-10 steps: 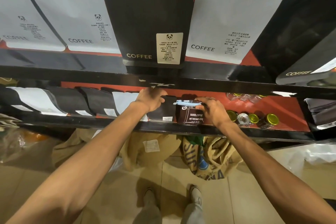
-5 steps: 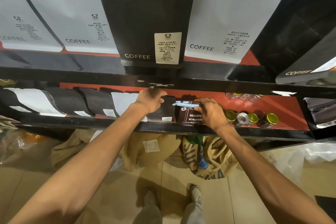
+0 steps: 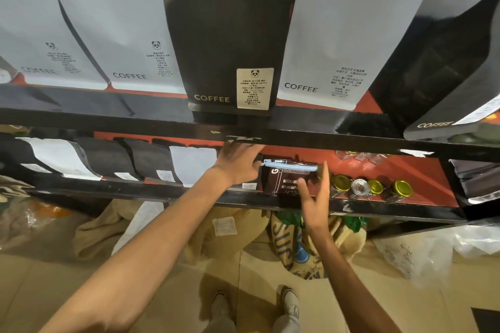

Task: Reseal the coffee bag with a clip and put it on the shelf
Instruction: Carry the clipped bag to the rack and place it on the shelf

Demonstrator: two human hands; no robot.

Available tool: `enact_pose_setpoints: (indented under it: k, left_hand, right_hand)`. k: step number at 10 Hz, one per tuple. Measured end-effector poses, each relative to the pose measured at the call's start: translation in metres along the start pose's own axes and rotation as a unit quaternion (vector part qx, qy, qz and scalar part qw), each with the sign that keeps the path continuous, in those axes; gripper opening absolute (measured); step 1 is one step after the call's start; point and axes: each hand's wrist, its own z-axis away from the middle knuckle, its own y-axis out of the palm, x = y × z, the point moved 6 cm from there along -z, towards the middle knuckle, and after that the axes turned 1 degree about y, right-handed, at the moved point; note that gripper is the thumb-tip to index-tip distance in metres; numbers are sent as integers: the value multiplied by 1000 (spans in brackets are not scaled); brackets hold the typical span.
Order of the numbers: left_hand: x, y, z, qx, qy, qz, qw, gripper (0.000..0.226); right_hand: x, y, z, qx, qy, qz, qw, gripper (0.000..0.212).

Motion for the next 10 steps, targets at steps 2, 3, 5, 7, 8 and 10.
enact_pose_setpoints:
  k: [2, 3, 5, 7, 8, 10]
  left_hand:
    - [-16, 12, -3, -26, 49, -36, 998, 30]
    - [-15, 16, -2, -53, 28, -33, 998, 24]
    - [-18, 23, -8, -61, 24, -78, 995, 26]
    - [-21, 10, 18, -102, 65, -90, 988, 62]
    - [-16, 5, 39, -117, 53, -80, 988, 69]
    - [-1, 8, 83, -100, 32, -80, 991, 75]
  right_hand:
    - [-50, 26, 19, -5, 169, -204, 964, 60]
    - [-49, 28, 16, -13, 172, -203, 964, 57]
    - [-47, 24, 16, 1, 184, -166, 969, 57]
    - [-25, 7, 14, 13, 182, -104, 978, 62]
    - [-4, -6, 19, 18, 129, 19, 991, 65]
    - [49, -13, 45, -35, -81, 492, 866, 71]
